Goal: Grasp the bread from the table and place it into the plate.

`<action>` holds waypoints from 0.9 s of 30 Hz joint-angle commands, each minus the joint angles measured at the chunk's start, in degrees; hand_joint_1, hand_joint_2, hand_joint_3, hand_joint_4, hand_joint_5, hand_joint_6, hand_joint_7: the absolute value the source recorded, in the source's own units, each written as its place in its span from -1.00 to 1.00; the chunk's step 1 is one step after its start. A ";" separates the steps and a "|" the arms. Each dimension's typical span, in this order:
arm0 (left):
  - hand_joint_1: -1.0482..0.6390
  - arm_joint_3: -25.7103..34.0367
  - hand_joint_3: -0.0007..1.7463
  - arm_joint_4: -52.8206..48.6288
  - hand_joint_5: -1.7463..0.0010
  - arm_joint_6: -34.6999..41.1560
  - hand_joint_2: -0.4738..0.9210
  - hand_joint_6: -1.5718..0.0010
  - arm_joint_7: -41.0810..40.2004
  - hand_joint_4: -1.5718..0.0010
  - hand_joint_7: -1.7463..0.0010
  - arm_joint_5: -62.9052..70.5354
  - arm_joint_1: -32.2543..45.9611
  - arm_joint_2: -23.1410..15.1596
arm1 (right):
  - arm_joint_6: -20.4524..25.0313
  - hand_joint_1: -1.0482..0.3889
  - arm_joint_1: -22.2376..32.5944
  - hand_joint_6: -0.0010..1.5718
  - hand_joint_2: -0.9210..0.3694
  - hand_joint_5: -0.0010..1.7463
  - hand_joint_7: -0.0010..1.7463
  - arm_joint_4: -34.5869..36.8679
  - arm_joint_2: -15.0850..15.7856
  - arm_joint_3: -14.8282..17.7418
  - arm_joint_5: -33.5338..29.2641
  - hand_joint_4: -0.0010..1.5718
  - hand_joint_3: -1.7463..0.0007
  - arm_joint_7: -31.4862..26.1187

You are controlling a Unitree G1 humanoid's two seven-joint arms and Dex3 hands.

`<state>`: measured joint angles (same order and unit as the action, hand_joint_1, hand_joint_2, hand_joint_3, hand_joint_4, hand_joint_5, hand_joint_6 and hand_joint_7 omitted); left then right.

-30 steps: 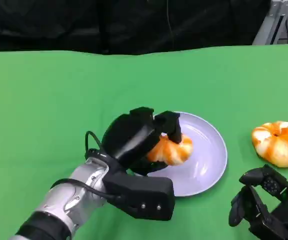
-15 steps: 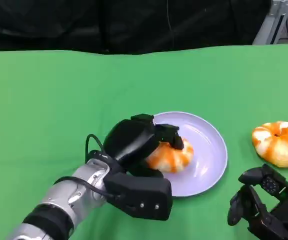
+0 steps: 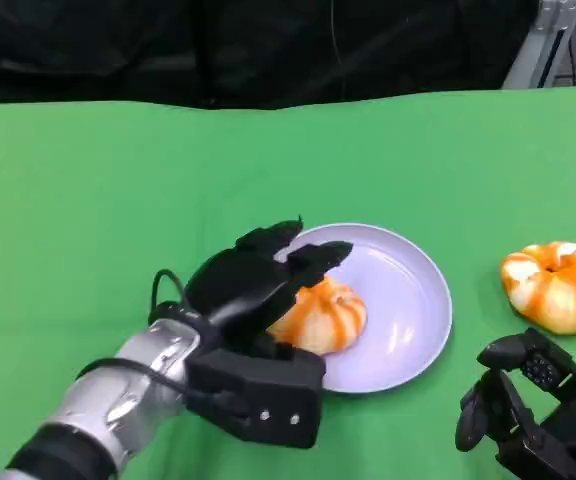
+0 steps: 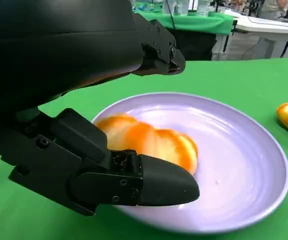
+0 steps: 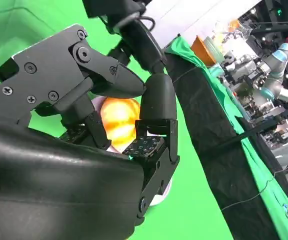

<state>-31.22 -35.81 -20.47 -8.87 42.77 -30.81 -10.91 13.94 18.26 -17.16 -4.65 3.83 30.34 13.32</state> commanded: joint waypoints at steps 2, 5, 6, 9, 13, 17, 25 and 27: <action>-0.71 4.29 -0.47 5.06 0.97 -3.55 1.00 0.66 5.74 0.93 0.95 -8.24 3.78 -3.14 | -0.10 0.24 0.11 0.03 -0.42 1.00 0.65 -0.60 0.10 -0.02 -0.12 0.08 -0.24 -0.66; -0.44 7.70 -0.54 8.29 0.91 -6.40 1.00 0.58 7.22 0.77 0.94 -15.04 7.16 -2.64 | -0.38 0.24 -0.21 0.03 -0.42 1.00 0.65 -0.18 0.12 0.07 -0.09 0.08 -0.24 -0.52; -0.12 9.34 -0.60 9.54 0.85 -8.31 1.00 0.43 7.14 0.51 0.92 -18.19 8.89 -2.17 | -0.42 0.24 -0.28 0.03 -0.43 1.00 0.65 -0.12 0.16 0.06 -0.13 0.08 -0.25 -0.49; 0.28 12.24 -0.59 11.84 0.81 -11.00 1.00 0.15 8.84 0.13 0.89 -24.56 12.14 -1.41 | -0.32 0.24 -0.37 0.03 -0.42 1.00 0.65 -0.12 0.14 0.04 -0.09 0.08 -0.24 -0.52; 0.37 14.76 0.13 19.19 0.29 -6.64 0.62 -0.39 19.46 -0.40 0.89 -34.87 16.67 -3.47 | -0.61 0.24 -0.31 0.02 -0.43 1.00 0.66 -0.14 0.13 -0.19 -0.43 0.08 -0.24 -0.48; 0.35 17.30 0.59 23.87 -0.40 -4.17 0.31 -0.71 26.47 -0.39 0.57 -42.33 20.34 -4.27 | -0.82 0.24 -0.28 0.02 -0.43 1.00 0.66 -0.11 -0.05 -0.35 -0.63 0.08 -0.25 -0.55; 0.21 25.39 0.66 39.64 -1.00 18.63 0.34 -0.05 36.65 -0.20 -0.89 -66.82 33.67 -4.89 | -0.63 0.23 0.03 0.02 -0.42 1.00 0.67 -0.79 0.02 -0.58 -1.16 0.09 -0.25 -1.01; 0.19 26.81 0.66 41.46 -1.00 21.75 0.37 -0.05 37.67 -0.20 -0.91 -69.27 34.87 -4.83 | -0.57 0.23 0.05 0.02 -0.42 1.00 0.68 -0.87 0.03 -0.54 -1.15 0.09 -0.25 -1.01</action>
<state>-6.60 2.96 -2.39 27.30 -23.40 2.45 -14.67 13.72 18.13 -17.27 -4.88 3.14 29.24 12.65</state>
